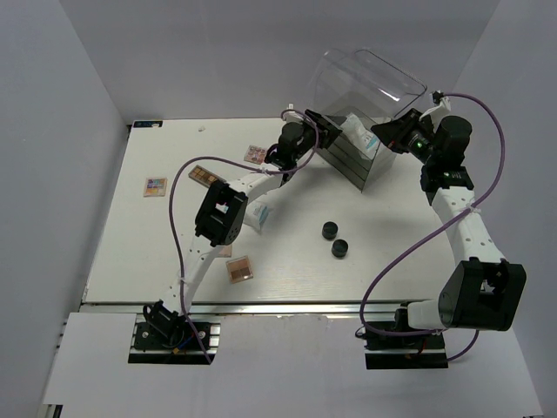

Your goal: Organize the makeup

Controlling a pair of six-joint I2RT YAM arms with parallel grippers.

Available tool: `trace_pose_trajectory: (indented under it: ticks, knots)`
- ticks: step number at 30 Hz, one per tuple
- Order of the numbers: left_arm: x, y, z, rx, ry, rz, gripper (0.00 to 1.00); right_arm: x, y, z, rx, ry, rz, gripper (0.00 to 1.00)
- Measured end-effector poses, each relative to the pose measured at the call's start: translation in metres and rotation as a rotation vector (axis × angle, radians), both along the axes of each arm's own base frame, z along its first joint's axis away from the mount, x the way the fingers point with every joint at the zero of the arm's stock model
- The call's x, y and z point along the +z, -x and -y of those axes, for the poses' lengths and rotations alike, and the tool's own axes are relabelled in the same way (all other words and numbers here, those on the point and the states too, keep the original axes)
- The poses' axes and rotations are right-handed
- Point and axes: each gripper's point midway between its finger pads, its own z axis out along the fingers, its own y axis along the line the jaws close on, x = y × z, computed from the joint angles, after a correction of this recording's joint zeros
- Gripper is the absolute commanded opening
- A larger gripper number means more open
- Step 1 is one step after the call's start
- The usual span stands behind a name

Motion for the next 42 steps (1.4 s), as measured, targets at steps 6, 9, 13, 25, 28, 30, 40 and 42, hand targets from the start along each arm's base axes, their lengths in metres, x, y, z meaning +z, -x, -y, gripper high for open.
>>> trace_pose_trajectory:
  ticks: [6,9,13,25,28,30,40,42]
  knots:
    - [0.007,0.0,0.001,0.013,0.012,0.011,0.58,0.001,0.0,0.0,0.0,-0.003,0.002,0.2]
    - [0.002,0.001,-0.003,0.026,-0.001,-0.006,0.3,0.001,0.0,0.0,0.0,-0.004,0.002,0.2]
    - [-0.012,0.01,-0.015,0.055,-0.067,-0.038,0.2,0.002,0.0,0.0,0.0,-0.005,0.003,0.2]
    - [0.016,0.074,-0.094,0.2,-0.276,-0.081,0.35,0.002,0.0,-0.001,0.003,-0.012,0.002,0.2]
    - [0.014,0.086,-0.117,0.246,-0.399,-0.125,0.53,0.002,0.0,-0.001,0.003,-0.012,0.002,0.2]
    - [0.006,0.096,-0.135,0.275,-0.491,-0.189,0.68,0.002,0.0,-0.001,0.003,-0.012,0.002,0.2]
    - [-0.084,0.183,-0.23,0.367,-0.829,-0.562,0.86,0.005,0.002,-0.001,0.004,-0.004,0.014,0.2]
    - [-0.09,0.195,-0.243,0.382,-0.862,-0.6,0.87,0.005,0.002,-0.001,0.005,0.002,0.018,0.2]
